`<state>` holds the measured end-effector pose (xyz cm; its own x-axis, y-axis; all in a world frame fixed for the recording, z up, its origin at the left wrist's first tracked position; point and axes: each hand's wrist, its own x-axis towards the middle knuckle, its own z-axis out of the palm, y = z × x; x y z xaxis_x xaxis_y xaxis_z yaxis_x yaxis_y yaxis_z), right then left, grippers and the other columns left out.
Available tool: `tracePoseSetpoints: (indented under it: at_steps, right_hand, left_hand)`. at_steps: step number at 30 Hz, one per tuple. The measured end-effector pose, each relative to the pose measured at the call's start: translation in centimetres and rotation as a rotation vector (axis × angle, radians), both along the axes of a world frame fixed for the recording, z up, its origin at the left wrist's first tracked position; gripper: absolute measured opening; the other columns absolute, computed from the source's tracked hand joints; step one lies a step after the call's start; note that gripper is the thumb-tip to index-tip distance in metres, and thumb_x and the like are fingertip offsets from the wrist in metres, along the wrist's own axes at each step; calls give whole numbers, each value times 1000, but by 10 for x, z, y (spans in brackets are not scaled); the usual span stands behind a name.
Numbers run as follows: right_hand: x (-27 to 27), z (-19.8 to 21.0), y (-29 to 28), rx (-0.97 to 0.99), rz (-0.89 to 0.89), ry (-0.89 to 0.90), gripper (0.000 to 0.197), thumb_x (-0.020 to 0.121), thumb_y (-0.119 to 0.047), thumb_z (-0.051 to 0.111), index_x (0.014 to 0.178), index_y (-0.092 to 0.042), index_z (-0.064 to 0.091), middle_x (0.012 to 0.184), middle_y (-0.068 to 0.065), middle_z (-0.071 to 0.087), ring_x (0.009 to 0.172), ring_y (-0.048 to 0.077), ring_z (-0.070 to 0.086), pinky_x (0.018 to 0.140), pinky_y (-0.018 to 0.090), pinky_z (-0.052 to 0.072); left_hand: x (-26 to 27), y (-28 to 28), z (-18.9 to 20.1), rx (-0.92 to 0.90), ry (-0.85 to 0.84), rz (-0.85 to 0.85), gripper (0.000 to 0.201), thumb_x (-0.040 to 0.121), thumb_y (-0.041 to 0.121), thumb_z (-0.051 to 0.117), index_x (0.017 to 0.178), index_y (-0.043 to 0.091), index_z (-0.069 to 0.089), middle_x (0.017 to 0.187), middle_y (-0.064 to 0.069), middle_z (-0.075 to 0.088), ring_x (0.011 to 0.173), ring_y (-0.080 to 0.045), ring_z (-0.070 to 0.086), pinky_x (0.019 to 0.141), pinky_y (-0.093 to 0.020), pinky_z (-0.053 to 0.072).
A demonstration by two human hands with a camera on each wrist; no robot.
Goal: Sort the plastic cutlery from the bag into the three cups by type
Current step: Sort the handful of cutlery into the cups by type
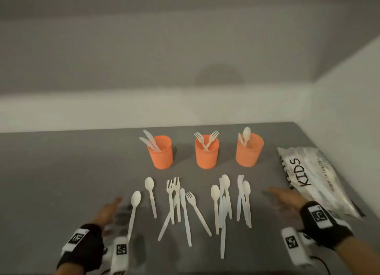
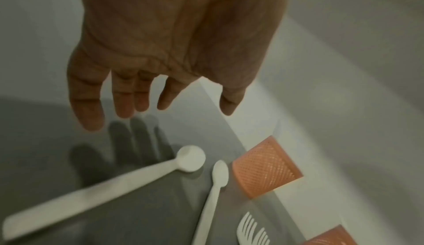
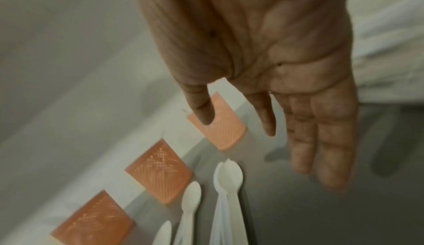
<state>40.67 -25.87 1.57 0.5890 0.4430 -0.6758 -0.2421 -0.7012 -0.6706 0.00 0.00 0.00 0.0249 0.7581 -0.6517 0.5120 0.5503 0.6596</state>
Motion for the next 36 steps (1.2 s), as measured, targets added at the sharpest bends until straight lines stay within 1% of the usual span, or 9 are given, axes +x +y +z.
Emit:
tracePoseSetpoints:
  at_steps: [4,6,9,14,19,22,25,30,36]
  right_hand:
    - [-17,-14,22,-146,30,-10,60,90,-46,54,137,-11,40,130,14,48,101,29,50,81,39,44]
    - [-28,-17,36,-188,62,-8,65,89,-48,53,140,-11,36,141,14,41,118,32,46,91,42,42]
    - [-44,-12,57,-261,214,-87,73,89,-54,49,143,-9,30,148,16,34,131,32,39,105,41,38]
    - [-76,-22,86,-415,509,-248,93,75,-74,47,145,-15,29,151,13,29,133,30,37,111,36,31]
    - [-110,-30,117,-391,642,-346,97,71,-62,65,144,-12,25,149,13,19,136,30,29,108,33,30]
    - [-129,-36,129,-435,694,-549,78,84,-39,61,141,-3,22,145,15,20,135,30,25,110,34,27]
    - [-137,-42,132,-450,755,-702,71,86,-35,60,140,-5,24,139,14,27,129,29,27,104,37,35]
    - [-121,-44,125,-371,795,-724,72,78,-22,70,137,-16,30,138,15,26,127,33,32,96,42,42]
    - [-122,-51,130,-399,801,-776,64,78,-15,70,132,-6,37,138,16,39,130,33,34,102,39,38]
  left_hand:
    - [20,10,-14,-93,-51,-59,56,86,59,46,90,6,61,93,-11,60,71,-25,53,74,-35,44]
    - [31,18,-25,-46,6,-122,65,81,66,48,104,7,59,107,-14,62,89,-30,58,78,-37,47]
    - [50,40,-64,64,204,-321,81,70,75,45,123,14,54,132,-15,52,122,-35,47,108,-45,33]
    - [98,17,-105,79,187,-622,99,55,87,36,126,19,51,134,-9,53,129,-30,41,115,-47,21]
    - [155,-56,-45,-86,-11,-563,61,88,58,44,138,24,41,145,-14,37,131,-32,40,108,-42,36]
    - [178,-75,-31,-252,-180,-506,46,93,51,41,126,21,52,116,-7,62,100,-22,59,94,-40,48]
    - [183,-84,-19,-365,-315,-441,32,95,42,42,100,14,56,77,-5,57,66,-17,52,68,-31,46]
    - [171,-74,-24,-421,-430,-313,34,93,38,47,91,5,55,74,-8,51,66,-19,48,64,-32,43]
    - [165,-76,-36,-440,-528,-237,30,93,36,47,93,6,54,87,-9,55,81,-19,52,76,-33,44]
